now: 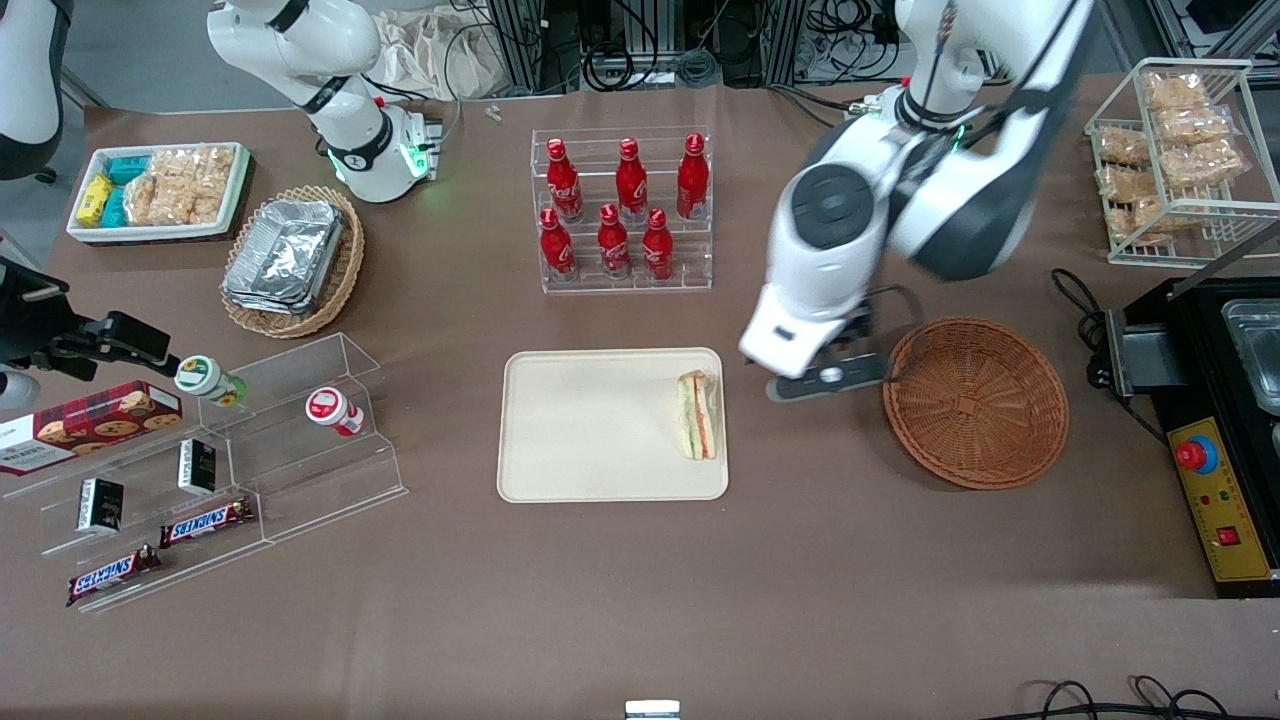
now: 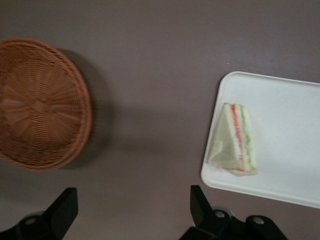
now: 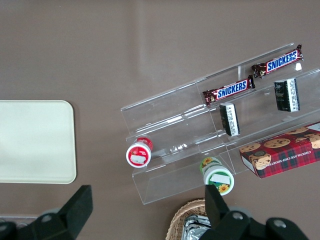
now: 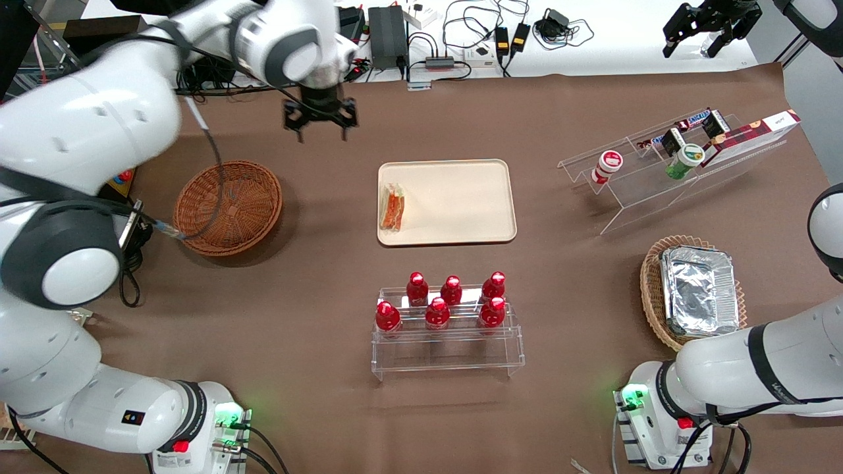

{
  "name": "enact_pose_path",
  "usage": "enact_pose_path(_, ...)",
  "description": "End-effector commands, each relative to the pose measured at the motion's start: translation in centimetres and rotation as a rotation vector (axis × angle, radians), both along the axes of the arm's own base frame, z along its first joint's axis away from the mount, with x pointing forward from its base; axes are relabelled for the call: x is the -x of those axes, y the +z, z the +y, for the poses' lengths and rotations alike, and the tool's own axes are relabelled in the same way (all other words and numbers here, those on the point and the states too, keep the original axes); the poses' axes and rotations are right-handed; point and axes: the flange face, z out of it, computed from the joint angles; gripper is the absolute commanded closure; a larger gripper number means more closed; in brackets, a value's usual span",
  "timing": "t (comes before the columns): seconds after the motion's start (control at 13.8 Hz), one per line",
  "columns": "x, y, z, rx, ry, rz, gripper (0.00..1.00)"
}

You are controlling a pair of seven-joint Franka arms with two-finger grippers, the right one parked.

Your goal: Place sandwich from basket to tray

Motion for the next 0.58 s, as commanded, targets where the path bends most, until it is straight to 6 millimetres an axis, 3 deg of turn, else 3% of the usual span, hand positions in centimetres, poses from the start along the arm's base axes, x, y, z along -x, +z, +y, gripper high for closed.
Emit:
enact_pose_path(0.0,-0.1,4.3,7.3,0.048,-0.023,0.04,0.0)
enact_pose_path(0.22,0.0,7.8,16.6,0.076,-0.118,0.114,0.0)
enact_pose_path(0.36,0.7,9.3,21.7,0.081,-0.195,0.151,0.0)
enact_pose_path(0.51,2.0,11.5,24.7,0.1,-0.177,0.137,0.0)
